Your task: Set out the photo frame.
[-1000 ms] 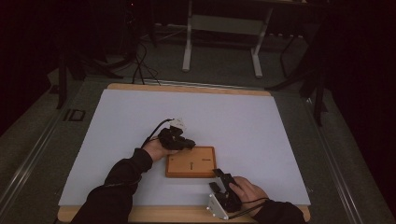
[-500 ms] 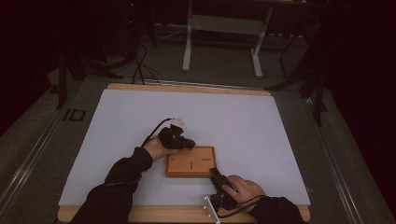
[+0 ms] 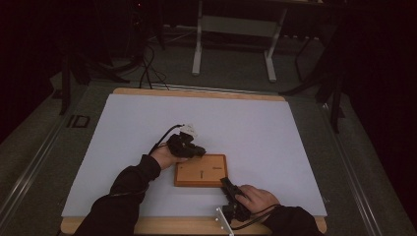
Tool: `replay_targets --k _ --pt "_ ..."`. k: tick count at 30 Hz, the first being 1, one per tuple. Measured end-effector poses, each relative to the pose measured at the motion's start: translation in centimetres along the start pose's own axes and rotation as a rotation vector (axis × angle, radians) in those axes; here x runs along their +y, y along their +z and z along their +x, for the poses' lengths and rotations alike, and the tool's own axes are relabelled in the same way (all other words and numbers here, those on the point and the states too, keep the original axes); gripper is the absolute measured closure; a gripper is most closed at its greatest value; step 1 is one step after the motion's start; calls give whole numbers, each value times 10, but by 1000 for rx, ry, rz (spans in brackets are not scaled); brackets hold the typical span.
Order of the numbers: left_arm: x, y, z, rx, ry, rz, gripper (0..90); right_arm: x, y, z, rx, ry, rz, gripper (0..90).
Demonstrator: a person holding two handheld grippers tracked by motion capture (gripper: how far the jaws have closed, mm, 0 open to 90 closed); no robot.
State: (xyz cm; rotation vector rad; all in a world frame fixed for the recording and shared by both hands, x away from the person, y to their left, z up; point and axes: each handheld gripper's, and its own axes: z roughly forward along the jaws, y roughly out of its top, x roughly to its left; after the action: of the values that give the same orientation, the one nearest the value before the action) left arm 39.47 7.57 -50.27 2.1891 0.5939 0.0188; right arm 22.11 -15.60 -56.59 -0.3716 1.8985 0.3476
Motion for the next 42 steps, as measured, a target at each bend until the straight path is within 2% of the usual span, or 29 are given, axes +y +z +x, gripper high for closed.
replay_targets --k 1,3,6,9,15,17,20,23,24,26,27,29,32,34,36,40,42 --pt "0 -3 -1 8 -1 -24 764 0 0 -2 9 7 0 684" --pt "2 -8 -3 28 7 -33 762 0 -1 -6 23 20 -7 684" --pt "2 -14 -6 50 21 -26 686 0 -2 -11 47 40 -15 684" --pt "1 -19 -8 95 27 -31 589 -1 -2 -18 72 74 -21 684" --pt "-2 -31 -10 109 19 -60 570 -4 -2 -33 131 104 -32 684" --pt "-3 -36 -10 122 16 -63 514 -7 -1 -39 156 118 -45 684" --pt "-7 -44 -10 137 8 -74 472 -11 0 -50 204 150 -56 683" --pt "-10 -52 -12 161 7 -99 457 -13 2 -60 240 153 -68 683" --pt "-11 -54 -12 171 7 -104 423 -14 3 -63 254 173 -71 683" --pt "-12 -59 -14 168 3 -117 411 -16 5 -71 286 187 -74 684" --pt "-13 -61 -14 180 4 -124 380 -17 6 -74 301 203 -81 684" --pt "-16 -64 -13 176 -7 -138 336 -19 8 -82 331 219 -87 685" --pt "-19 -69 -12 182 -19 -140 147 -19 12 -93 373 239 -93 689" --pt "-20 -73 -11 177 -34 -157 136 -21 15 -102 404 258 -96 693" --pt "-22 -77 -10 181 -32 -157 97 -25 19 -111 428 280 -104 697" --pt "-27 -83 -10 192 -32 -157 93 -31 28 -128 493 321 -111 700" --pt "-30 -87 -9 193 -44 -180 87 -34 32 -134 523 334 -112 699"
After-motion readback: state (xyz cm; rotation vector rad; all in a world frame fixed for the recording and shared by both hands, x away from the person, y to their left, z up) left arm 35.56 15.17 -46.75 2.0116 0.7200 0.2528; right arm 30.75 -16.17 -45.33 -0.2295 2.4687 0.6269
